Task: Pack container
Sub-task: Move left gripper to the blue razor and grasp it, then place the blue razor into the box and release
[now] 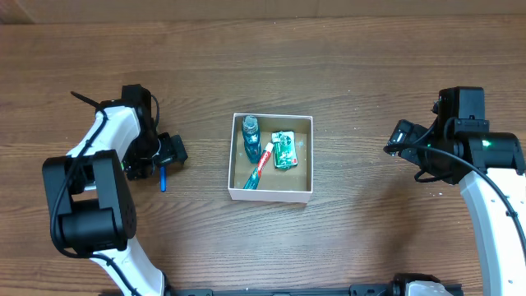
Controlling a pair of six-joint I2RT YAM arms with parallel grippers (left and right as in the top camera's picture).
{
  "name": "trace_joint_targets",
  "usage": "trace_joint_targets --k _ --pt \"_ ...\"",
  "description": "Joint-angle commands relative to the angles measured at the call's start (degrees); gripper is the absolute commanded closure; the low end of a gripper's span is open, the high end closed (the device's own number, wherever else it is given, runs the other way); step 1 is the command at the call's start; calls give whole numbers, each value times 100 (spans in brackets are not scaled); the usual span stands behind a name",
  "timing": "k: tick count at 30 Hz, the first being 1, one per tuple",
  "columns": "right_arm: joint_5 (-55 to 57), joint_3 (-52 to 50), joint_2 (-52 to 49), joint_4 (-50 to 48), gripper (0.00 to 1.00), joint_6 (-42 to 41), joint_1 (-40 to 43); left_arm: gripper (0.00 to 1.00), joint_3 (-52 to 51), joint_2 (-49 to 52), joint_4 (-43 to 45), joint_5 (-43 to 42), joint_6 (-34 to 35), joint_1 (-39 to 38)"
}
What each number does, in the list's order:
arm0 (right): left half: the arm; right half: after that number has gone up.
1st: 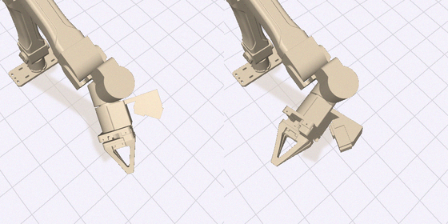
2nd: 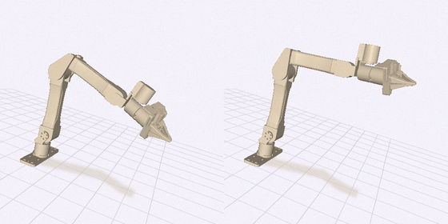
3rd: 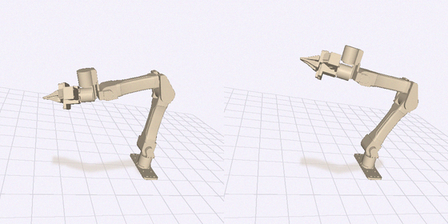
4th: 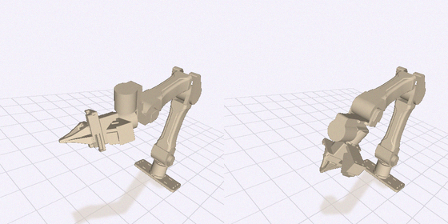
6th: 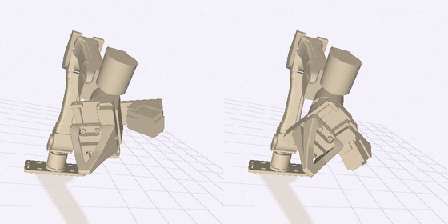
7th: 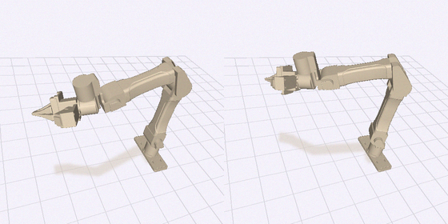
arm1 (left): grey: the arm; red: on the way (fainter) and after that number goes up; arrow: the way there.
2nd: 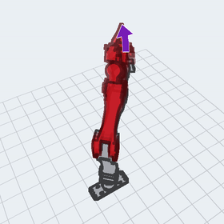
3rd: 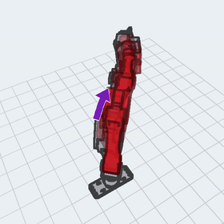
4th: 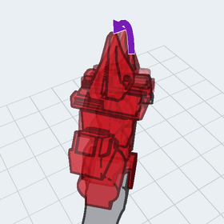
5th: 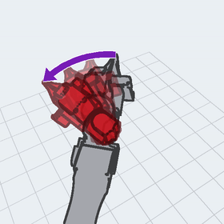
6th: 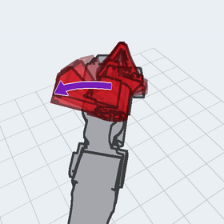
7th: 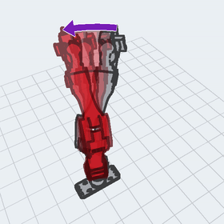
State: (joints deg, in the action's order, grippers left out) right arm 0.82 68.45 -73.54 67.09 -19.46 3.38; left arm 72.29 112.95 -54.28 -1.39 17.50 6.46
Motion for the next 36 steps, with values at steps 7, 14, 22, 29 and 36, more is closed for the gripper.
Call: trace_joint_targets --k 7,14,22,29,36 --pt "-9 7 66 -11 0 2 13 50 -31 210 -83 -118 -127 -15" --pt "-11 7 66 -11 0 0 13 91 -28 210 -136 46 -127 -15" --pt "-11 7 66 -11 0 0 13 96 168 2 -442 101 -125 -22" --pt "-9 7 66 -9 0 2 13 96 881 -1480 -1054 181 -376 -719" --pt "-11 7 66 -24 0 0 13 96 935 -3235 -890 479 -1810 -3178"
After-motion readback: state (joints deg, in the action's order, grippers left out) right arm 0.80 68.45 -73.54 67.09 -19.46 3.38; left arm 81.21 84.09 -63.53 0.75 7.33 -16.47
